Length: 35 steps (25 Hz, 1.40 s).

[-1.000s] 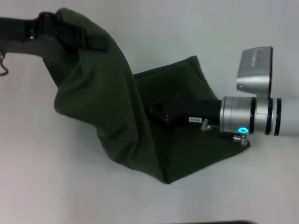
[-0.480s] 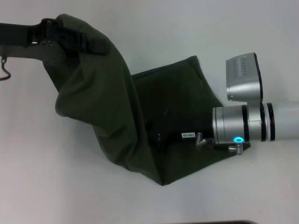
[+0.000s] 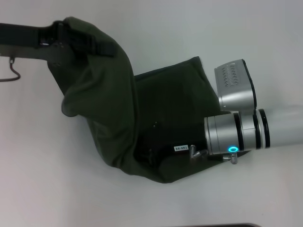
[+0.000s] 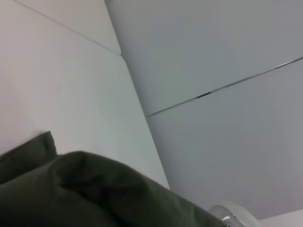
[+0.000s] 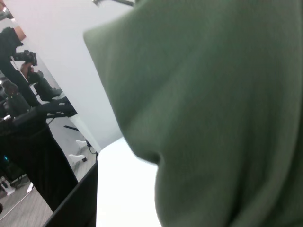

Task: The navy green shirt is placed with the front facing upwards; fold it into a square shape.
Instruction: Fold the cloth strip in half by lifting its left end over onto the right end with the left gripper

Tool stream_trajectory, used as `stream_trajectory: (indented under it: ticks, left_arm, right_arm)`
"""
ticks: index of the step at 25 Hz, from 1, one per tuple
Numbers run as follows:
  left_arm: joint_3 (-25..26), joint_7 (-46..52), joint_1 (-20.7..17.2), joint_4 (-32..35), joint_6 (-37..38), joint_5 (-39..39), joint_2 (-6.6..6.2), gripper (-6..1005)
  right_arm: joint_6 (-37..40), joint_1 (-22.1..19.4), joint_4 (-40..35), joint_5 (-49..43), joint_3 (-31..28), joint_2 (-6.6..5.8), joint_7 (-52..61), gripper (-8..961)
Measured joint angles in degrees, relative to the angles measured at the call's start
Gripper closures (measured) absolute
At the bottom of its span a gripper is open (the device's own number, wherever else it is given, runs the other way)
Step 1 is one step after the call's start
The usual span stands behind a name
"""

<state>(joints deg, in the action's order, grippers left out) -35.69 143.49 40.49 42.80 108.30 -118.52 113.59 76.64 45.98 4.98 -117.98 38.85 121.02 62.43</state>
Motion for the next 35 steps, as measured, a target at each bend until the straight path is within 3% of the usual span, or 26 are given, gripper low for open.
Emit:
stream_trajectory:
  ticks: [5, 12, 14, 19, 24, 29, 35]
  left_arm:
    - [-1.1, -0.4, -0.2, 0.0, -0.6, -0.1, 0.63, 888]
    - [-0.9, -0.4, -0.4, 0.0, -0.6, -0.1, 0.26, 888]
    - [-0.7, -0.4, -0.7, 0.0, -0.6, -0.1, -0.04, 888]
    - [-0.6, -0.5, -1.2, 0.1, -0.5, 0.2, -0.67, 887]
    - [-0.9, -1.2, -1.2, 0.2, 0.3, 0.2, -0.58, 887]
    - [-1.6, -2.1, -0.9, 0.3, 1.1, 0.2, 1.47, 887]
    - [-1.7, -3.3, -0.7, 0.4, 0.2, 0.0, 4.38, 887]
  right_arm:
    - [0.1, 0.2, 1.3, 0.0, -1.1, 0.03, -1.4, 953]
    - [2.8, -0.2, 0.0, -0.8, 0.0, -0.59, -0.8, 953]
    - [5.9, -1.5, -3.0, -2.1, 0.4, -1.12, 1.1, 953]
    - [13.1, -7.7, -18.2, -3.2, 0.7, -1.15, 10.4, 952]
    - [12.0, -11.3, -29.8, -1.0, -0.3, -1.38, 16.9, 952]
    - [10.2, -13.0, -38.1, 2.2, -1.7, -1.53, 21.2, 952]
    - [13.0, -13.9, -40.4, 1.9, -0.9, -2.18, 20.8, 952]
